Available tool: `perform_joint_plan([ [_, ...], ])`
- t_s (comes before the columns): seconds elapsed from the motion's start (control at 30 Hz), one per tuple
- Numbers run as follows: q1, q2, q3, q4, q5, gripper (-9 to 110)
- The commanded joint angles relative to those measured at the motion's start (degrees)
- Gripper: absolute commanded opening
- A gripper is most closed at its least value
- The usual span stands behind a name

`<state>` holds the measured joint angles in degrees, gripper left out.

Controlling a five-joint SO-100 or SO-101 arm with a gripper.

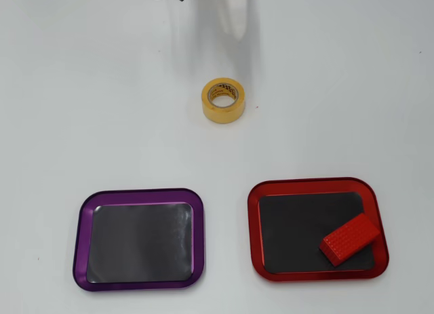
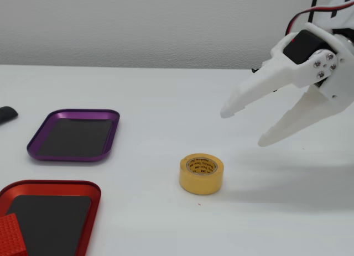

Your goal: Grasp a red block and put it in the left red dish.

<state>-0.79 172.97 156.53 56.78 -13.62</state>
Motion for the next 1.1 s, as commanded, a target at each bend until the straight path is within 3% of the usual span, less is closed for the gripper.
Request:
perform_joint_plan([
  [0.0, 0.4, 12.3, 5.6, 1.7, 0.6, 24],
  [0.17, 0.0, 25.6, 13.0, 10.2, 0.8, 24],
  [0.43, 0.4, 23.7, 14.5, 15.6, 4.0, 22],
  [0.63, 0.4, 23.7, 14.4, 15.4, 12.7, -2],
  [1.07, 0.4, 23.7, 18.4, 14.7, 12.6, 0],
])
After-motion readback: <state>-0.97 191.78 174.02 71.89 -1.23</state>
